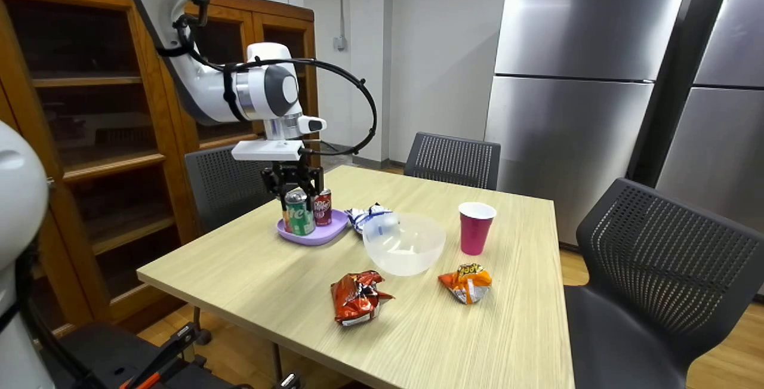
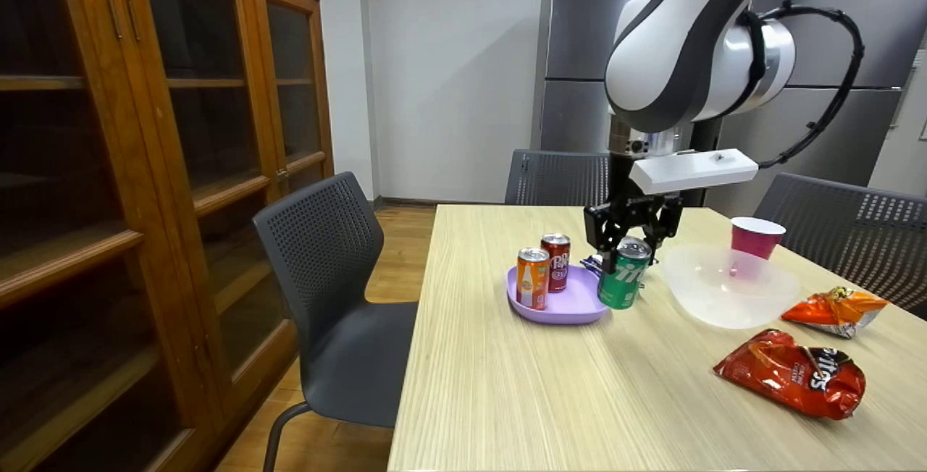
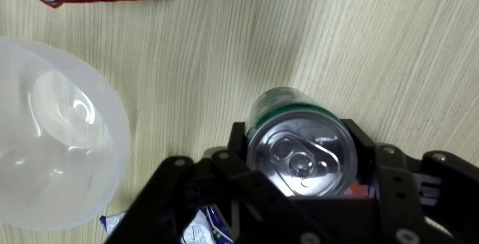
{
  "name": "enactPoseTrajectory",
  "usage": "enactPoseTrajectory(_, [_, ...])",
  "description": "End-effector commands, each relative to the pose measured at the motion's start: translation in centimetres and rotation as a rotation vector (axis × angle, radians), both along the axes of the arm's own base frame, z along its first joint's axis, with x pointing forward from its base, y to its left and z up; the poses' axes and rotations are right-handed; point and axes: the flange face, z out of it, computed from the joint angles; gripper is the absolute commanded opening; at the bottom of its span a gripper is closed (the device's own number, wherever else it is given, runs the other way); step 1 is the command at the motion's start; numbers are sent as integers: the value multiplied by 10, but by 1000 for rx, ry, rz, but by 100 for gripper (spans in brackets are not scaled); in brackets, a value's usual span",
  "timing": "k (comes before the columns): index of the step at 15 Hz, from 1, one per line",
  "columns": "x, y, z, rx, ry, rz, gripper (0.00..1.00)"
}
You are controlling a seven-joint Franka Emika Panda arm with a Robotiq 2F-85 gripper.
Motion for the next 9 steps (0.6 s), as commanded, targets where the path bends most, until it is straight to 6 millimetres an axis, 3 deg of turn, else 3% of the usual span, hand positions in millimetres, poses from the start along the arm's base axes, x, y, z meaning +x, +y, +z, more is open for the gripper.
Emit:
enactPoseTrajectory(1, [26,18,8,-2,-17,-5,39])
enactPoseTrajectory(9, [76,36,-15,-7,-1,0,39])
